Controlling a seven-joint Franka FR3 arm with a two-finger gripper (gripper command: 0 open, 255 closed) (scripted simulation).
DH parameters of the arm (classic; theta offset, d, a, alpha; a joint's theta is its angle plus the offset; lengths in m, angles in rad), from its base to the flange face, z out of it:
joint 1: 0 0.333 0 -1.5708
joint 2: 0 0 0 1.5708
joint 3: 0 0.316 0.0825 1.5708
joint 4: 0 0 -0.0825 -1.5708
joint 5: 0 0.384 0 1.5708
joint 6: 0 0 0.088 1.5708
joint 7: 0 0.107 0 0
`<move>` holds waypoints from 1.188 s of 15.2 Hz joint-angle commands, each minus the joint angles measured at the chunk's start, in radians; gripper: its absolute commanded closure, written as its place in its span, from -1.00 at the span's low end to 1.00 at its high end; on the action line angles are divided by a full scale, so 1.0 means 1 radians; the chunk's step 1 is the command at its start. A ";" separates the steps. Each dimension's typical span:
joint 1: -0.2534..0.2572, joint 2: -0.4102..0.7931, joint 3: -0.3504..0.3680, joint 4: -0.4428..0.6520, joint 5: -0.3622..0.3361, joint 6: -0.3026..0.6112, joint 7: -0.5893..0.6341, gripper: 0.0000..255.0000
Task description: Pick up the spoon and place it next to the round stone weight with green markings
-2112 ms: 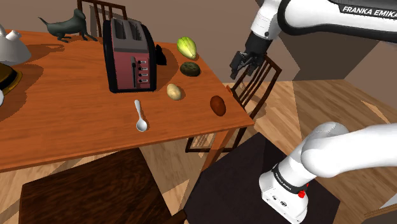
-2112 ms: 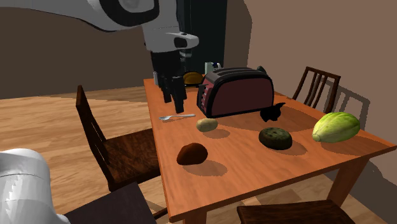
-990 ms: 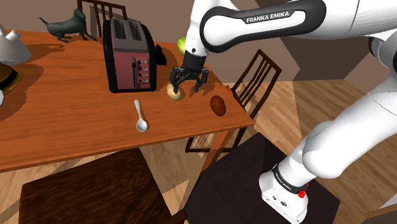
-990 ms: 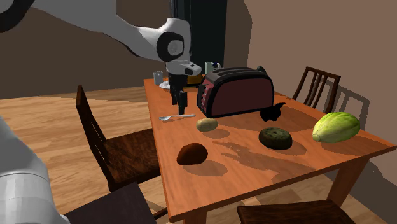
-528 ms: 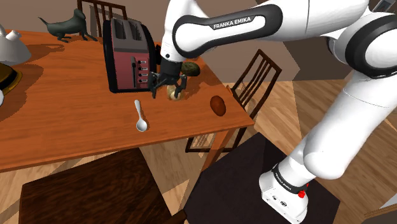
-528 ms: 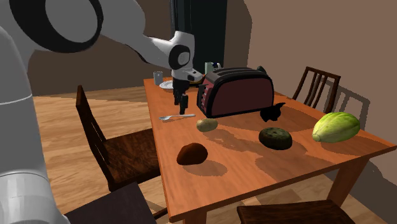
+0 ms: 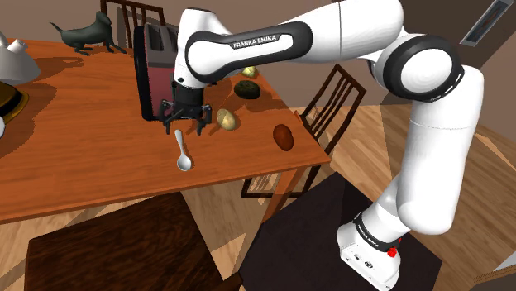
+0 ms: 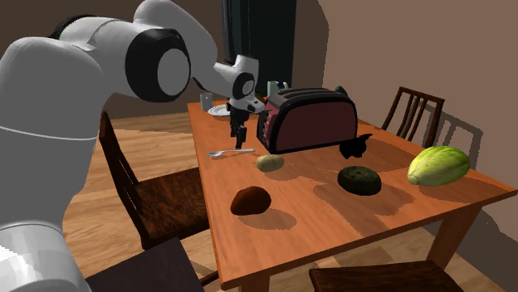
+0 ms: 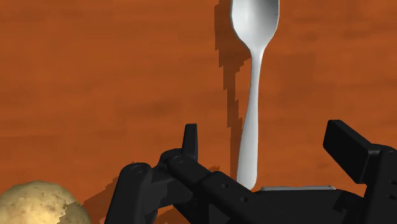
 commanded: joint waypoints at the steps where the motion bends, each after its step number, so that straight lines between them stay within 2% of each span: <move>1: 0.008 0.022 0.000 0.005 -0.003 0.018 0.008 -1.00; 7: 0.019 0.054 -0.004 -0.023 -0.011 0.078 0.013 -1.00; 14: 0.019 0.054 -0.004 -0.023 -0.011 0.077 0.013 -1.00; 15: 0.019 0.054 -0.004 -0.023 -0.011 0.077 0.013 1.00; 18: 0.019 0.053 -0.003 -0.026 -0.010 0.079 0.012 1.00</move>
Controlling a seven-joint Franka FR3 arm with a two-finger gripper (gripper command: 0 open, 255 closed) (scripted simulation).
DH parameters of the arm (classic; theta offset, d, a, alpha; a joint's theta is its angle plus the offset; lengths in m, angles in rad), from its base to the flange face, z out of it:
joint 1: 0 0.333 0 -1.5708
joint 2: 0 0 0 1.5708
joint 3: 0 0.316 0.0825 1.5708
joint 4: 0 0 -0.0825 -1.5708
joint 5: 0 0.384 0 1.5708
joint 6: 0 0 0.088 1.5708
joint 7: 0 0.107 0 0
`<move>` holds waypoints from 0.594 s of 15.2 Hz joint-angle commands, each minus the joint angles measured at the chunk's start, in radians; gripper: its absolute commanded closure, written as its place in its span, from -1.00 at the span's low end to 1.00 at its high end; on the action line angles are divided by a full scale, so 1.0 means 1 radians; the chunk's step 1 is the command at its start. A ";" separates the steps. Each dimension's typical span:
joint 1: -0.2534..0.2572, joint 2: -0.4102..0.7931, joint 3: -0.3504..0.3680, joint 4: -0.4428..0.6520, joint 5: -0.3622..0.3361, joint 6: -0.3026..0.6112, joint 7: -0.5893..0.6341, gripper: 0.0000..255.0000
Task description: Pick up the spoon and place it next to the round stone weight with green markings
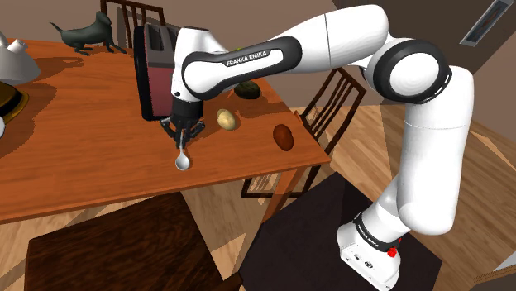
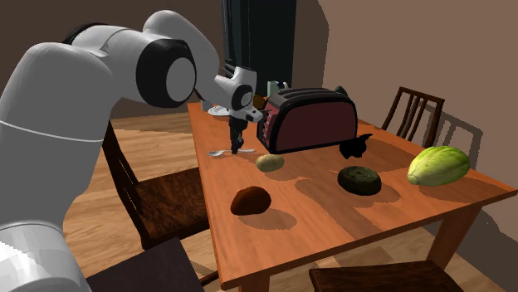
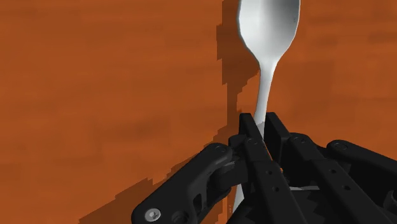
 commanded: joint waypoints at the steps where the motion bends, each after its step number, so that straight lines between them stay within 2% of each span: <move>1: 0.001 0.002 0.001 -0.001 0.000 0.001 0.000 1.00; 6: 0.001 0.002 0.001 0.001 0.000 0.000 0.000 1.00; 9: -0.001 -0.016 0.004 0.016 0.004 -0.032 0.003 1.00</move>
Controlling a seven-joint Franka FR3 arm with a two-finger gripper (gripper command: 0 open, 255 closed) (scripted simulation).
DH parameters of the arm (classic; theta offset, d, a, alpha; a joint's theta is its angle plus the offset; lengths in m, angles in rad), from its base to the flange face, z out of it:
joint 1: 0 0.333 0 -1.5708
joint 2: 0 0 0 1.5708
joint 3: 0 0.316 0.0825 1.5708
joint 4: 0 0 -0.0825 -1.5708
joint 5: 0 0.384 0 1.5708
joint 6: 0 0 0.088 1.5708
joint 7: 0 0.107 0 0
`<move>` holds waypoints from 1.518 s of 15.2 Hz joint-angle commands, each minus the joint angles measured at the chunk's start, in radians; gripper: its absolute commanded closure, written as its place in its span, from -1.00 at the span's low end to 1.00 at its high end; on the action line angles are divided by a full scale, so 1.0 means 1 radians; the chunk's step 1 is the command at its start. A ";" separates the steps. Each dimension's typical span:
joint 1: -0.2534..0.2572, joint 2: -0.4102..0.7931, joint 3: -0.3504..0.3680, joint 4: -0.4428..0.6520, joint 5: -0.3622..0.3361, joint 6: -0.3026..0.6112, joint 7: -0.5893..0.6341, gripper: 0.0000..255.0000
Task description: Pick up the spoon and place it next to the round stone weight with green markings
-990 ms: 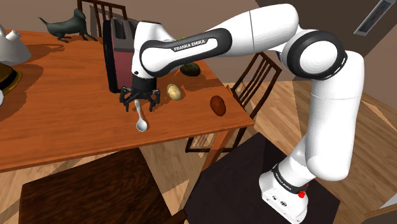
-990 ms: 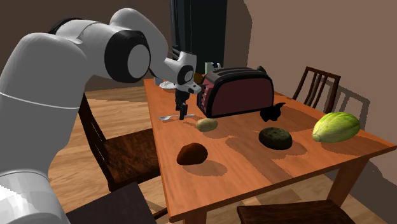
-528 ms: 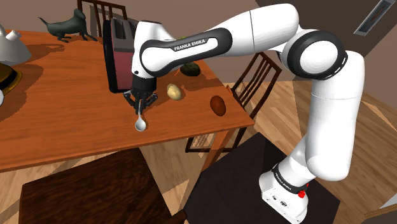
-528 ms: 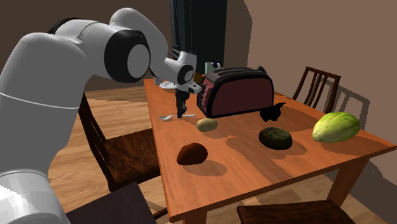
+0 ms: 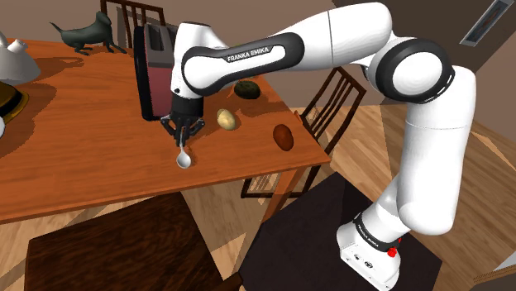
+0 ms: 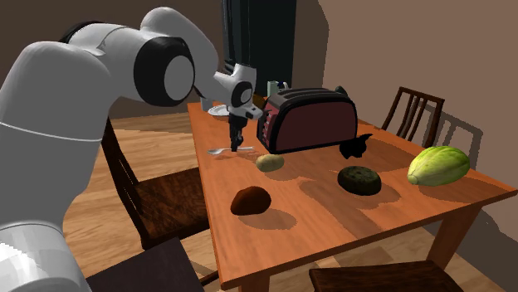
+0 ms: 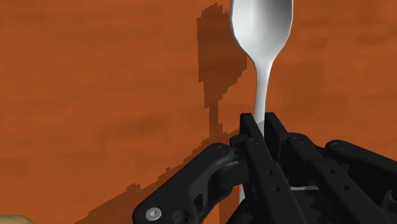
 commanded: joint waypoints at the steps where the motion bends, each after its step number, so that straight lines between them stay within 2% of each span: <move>1: -0.001 -0.009 0.001 0.011 0.002 -0.021 0.002 1.00; 20: -0.004 -0.078 0.013 0.167 0.014 -0.240 0.026 1.00; 23: -0.055 -0.100 -0.001 0.140 0.028 -0.245 -0.038 1.00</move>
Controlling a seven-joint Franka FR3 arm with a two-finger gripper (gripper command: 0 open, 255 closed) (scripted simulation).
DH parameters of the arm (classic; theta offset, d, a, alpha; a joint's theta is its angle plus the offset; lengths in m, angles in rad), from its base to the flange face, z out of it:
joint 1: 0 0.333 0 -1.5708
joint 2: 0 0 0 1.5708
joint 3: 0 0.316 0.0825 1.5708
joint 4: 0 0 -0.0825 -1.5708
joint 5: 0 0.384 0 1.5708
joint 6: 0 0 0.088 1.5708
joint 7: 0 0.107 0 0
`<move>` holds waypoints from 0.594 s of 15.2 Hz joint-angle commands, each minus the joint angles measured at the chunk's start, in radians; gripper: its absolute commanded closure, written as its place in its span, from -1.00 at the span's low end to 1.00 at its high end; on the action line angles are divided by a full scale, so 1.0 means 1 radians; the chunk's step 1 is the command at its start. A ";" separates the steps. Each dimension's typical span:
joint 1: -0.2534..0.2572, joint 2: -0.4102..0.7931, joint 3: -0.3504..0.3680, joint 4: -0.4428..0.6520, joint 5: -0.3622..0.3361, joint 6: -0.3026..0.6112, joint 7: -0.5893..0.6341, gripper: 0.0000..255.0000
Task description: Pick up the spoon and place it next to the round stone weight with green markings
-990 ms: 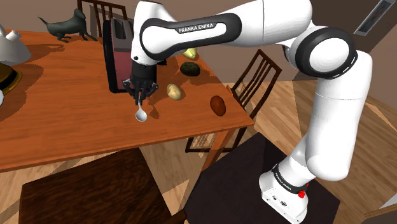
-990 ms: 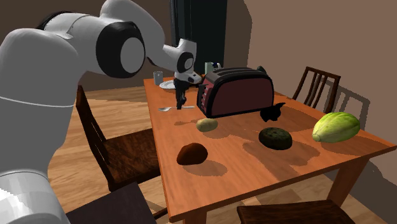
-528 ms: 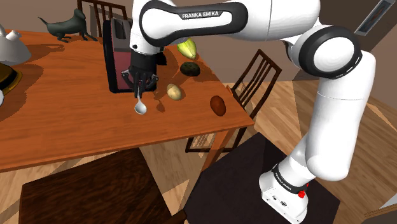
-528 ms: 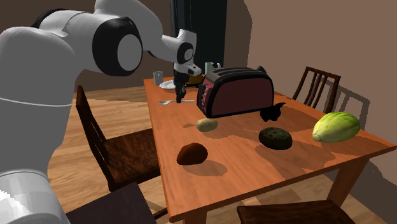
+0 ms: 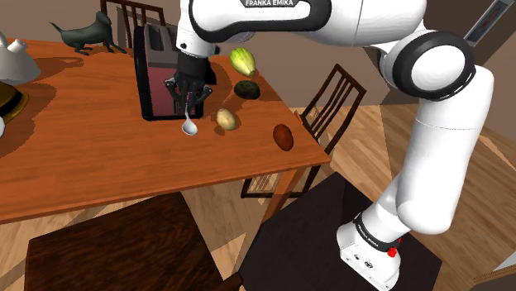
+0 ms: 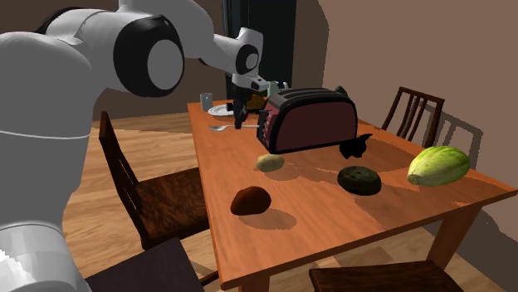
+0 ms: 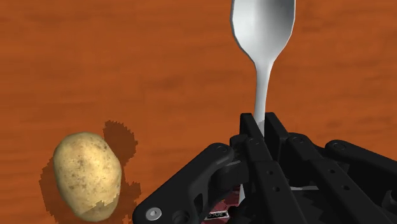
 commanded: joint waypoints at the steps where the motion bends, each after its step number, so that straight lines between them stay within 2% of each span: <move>1: -0.034 -0.016 -0.010 -0.015 0.009 -0.008 -0.043 1.00; 9: -0.155 -0.025 -0.056 -0.013 0.027 -0.048 -0.207 1.00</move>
